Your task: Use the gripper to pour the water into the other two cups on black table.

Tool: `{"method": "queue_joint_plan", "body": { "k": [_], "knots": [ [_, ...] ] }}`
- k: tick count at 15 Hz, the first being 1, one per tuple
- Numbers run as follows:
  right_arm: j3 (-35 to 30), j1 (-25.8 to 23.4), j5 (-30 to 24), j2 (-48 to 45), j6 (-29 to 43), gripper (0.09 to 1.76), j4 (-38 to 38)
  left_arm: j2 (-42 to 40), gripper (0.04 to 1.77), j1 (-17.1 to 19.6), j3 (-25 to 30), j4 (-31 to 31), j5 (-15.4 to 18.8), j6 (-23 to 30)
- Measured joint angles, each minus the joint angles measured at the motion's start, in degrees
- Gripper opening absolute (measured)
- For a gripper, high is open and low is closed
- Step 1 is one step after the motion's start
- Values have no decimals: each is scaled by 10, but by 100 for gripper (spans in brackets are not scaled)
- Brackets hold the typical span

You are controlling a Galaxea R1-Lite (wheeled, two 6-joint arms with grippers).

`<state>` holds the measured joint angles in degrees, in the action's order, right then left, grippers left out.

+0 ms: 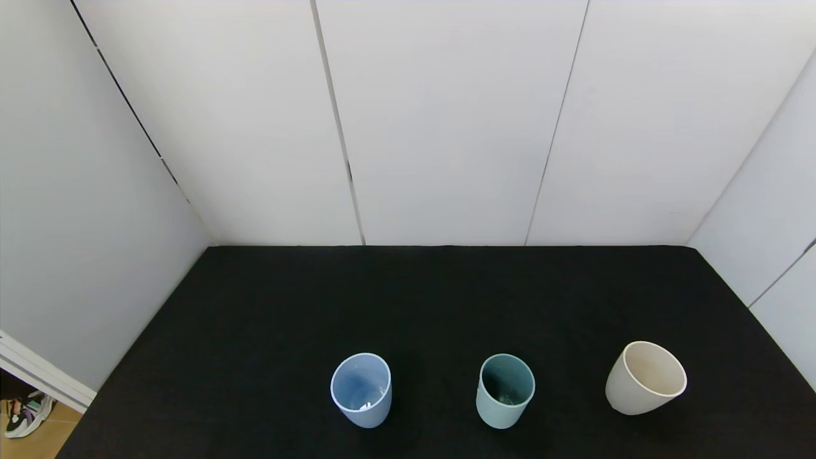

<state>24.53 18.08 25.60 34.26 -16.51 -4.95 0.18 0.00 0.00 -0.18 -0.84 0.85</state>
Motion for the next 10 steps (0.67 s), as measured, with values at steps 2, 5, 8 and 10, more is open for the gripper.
{"method": "queue_joint_plan", "body": {
  "k": [2, 5, 8, 10],
  "knots": [
    [-12, -63, 1, -28, -2, 170, -3, 0, 172, 0, 0, 0, 0, 0],
    [-24, -161, -7, -84, -13, 170, -28, 0, 172, 0, 0, 0, 0, 0],
    [-26, -195, -34, -158, -14, 170, -83, 0, 172, 0, 0, 0, 0, 0],
    [-25, -195, -38, -203, -11, 170, -102, 0, 172, 0, 0, 0, 0, 0]
  ]
}}
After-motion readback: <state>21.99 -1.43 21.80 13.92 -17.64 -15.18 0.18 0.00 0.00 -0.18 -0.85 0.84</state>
